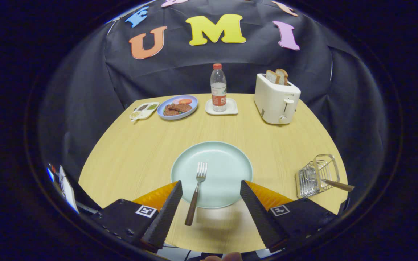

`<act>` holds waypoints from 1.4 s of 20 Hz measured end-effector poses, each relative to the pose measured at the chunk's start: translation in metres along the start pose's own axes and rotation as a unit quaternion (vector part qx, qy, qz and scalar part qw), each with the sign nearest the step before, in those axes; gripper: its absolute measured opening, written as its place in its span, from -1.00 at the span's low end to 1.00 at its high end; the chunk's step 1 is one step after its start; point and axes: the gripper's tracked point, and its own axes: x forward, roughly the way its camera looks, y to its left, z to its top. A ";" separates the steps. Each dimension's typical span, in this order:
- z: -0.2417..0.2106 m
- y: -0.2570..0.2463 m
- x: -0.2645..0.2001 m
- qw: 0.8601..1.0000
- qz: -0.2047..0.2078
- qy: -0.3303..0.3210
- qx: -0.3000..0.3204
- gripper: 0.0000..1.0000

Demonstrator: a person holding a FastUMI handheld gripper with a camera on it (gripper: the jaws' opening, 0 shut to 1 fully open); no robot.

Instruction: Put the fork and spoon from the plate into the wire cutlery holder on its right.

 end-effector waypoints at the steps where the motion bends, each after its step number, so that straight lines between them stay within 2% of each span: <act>1: -0.004 0.004 0.007 1.000 -0.003 0.003 -0.003 0.94; 7: -0.027 0.015 0.053 0.999 -0.010 0.035 0.000 0.94; 10: -0.035 0.019 0.069 0.998 -0.010 0.055 0.000 0.71; 15: -0.046 0.023 0.083 0.997 -0.017 0.081 -0.006 0.16; 17: -0.050 0.022 0.085 0.996 -0.024 0.090 -0.003 -0.37; 18: -0.052 0.024 0.087 0.995 -0.020 0.094 0.001 -0.45; 19: -0.055 0.021 0.086 0.995 -0.027 0.101 0.001 -0.42; 21: -0.056 0.019 0.086 0.994 -0.024 0.110 0.007 -0.81; 24: -0.054 0.016 0.082 0.992 -0.022 0.127 0.005 -0.99; 28: -0.040 0.006 0.069 0.991 -0.017 0.133 0.008 -0.99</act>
